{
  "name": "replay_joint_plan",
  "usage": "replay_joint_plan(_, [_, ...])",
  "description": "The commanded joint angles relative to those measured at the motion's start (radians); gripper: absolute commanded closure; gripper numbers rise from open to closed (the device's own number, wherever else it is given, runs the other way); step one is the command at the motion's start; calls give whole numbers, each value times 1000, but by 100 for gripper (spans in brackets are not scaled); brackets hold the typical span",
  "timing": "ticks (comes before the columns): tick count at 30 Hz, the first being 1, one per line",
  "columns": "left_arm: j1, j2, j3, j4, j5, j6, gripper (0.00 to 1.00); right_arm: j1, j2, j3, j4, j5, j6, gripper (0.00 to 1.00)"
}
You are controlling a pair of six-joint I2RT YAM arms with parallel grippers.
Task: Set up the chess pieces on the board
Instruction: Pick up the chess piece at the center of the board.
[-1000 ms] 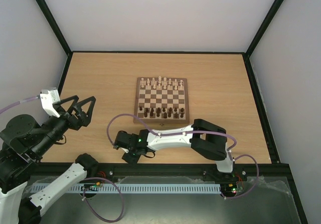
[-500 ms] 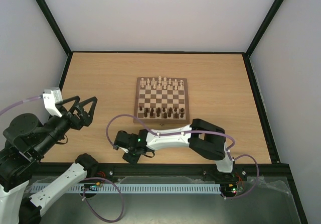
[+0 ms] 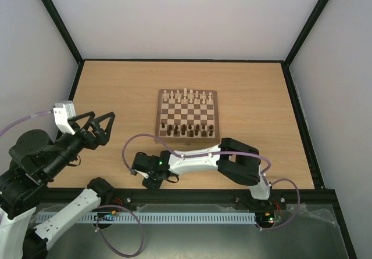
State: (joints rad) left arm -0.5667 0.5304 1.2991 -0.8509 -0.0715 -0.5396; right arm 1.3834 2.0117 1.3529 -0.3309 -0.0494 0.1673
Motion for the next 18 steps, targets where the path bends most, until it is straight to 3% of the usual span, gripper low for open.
replay_joint_plan(1, [-1, 12, -14, 21, 11, -7, 1, 11, 34, 4, -23, -16, -14, 69])
replay_joint_plan(9, [-1, 17, -25, 28, 16, -12, 1, 12, 22, -28, -3, -21, -9, 85])
replay_joint_plan(18, [-1, 26, -46, 50, 35, -14, 1, 6, -39, -116, 30, 19, 31, 89])
